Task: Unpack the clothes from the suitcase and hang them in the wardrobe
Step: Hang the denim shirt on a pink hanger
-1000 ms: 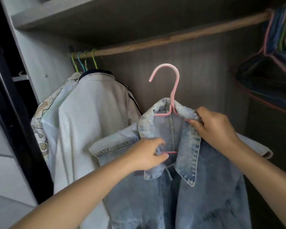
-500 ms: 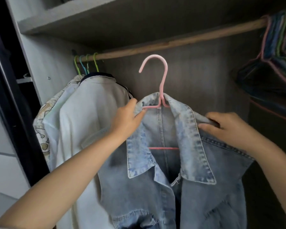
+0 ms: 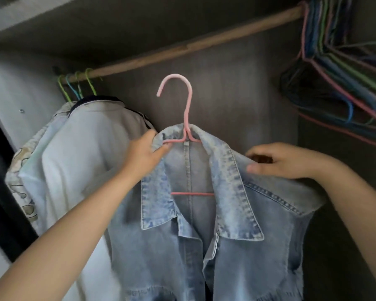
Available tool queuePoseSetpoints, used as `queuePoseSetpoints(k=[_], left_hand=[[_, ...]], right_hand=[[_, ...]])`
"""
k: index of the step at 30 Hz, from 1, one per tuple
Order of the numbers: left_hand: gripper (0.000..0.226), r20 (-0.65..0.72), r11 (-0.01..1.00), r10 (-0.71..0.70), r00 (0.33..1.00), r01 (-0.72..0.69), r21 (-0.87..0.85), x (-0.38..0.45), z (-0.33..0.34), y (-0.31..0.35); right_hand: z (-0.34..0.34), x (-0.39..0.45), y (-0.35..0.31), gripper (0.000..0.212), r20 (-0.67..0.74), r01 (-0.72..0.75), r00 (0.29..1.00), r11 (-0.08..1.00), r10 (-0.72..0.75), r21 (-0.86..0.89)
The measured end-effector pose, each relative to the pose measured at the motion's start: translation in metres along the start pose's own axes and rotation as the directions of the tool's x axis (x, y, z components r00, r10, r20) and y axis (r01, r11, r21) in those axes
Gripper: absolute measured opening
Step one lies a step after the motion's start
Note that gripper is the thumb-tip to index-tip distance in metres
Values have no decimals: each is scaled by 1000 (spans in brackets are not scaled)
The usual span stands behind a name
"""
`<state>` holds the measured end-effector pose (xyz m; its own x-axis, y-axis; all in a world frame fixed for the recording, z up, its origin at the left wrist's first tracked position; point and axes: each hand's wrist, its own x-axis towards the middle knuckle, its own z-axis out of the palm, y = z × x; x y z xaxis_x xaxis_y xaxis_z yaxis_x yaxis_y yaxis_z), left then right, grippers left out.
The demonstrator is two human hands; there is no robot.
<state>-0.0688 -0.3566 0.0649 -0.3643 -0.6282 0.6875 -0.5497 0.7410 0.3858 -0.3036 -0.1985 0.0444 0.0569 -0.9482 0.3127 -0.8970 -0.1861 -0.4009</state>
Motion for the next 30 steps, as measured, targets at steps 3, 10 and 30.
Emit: queuePoseSetpoints(k=[3,10,30], left_hand=[[33,71,998,57,996,-58,14,-6,20,18],[53,183,893,69,981,-142,428,-4,60,48],[29,536,231,-473,699,685,-691,54,61,7]], right_hand=[[16,-1,-8,32,37,17,999,940,-32,341],[40,-20,25,25,-252,-71,950,914,184,400],[6,61,-23,33,-233,-364,897,927,375,94]])
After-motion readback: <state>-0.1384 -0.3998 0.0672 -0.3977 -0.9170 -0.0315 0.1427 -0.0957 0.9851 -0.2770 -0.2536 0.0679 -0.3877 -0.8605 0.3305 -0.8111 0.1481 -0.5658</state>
